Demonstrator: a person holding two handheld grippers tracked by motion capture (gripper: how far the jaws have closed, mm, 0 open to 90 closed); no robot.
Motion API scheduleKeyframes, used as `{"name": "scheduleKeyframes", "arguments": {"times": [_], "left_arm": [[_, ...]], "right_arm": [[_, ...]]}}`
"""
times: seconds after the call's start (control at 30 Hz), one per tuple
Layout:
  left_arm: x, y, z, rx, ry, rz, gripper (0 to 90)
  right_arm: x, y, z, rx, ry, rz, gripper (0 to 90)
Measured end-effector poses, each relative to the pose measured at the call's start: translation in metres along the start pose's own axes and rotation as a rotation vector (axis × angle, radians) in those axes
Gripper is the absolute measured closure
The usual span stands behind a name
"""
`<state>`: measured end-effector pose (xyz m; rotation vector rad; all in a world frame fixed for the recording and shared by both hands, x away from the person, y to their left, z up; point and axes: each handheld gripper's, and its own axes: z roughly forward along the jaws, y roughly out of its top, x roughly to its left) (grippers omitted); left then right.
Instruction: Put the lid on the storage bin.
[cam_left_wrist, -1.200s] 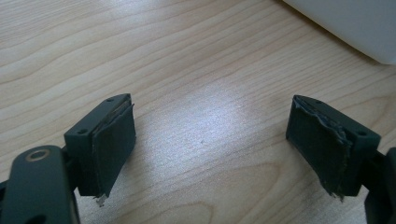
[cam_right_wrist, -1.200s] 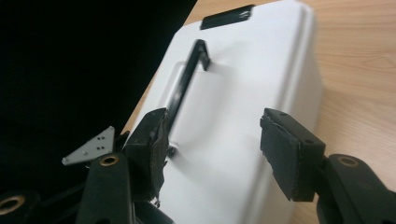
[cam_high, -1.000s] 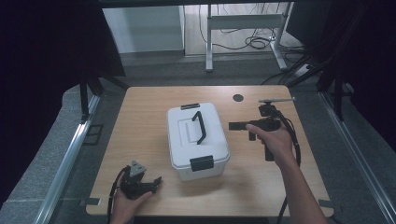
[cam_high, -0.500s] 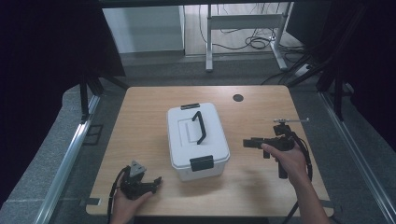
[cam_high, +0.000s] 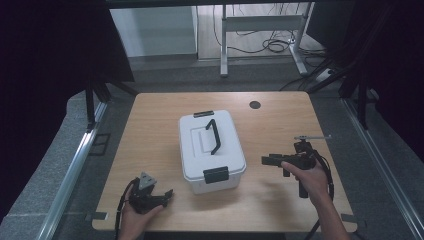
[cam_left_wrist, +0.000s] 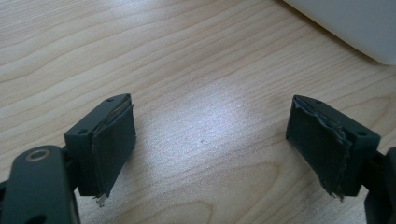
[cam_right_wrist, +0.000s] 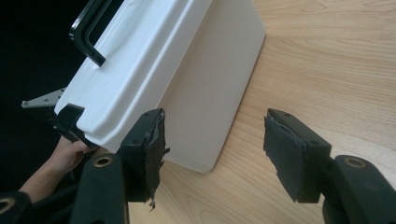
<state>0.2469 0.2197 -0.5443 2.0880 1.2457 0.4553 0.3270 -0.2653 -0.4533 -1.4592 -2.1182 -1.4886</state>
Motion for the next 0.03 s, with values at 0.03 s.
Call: {"name": "scheduleKeyframes", "arguments": {"times": [0.03], "left_arm": [[0.0,0.0,0.0,0.0,0.0,0.0,15.7]], "right_arm": [[-0.0005,-0.0002,-0.0012,-0.002,0.002,0.0,38.4]]}}
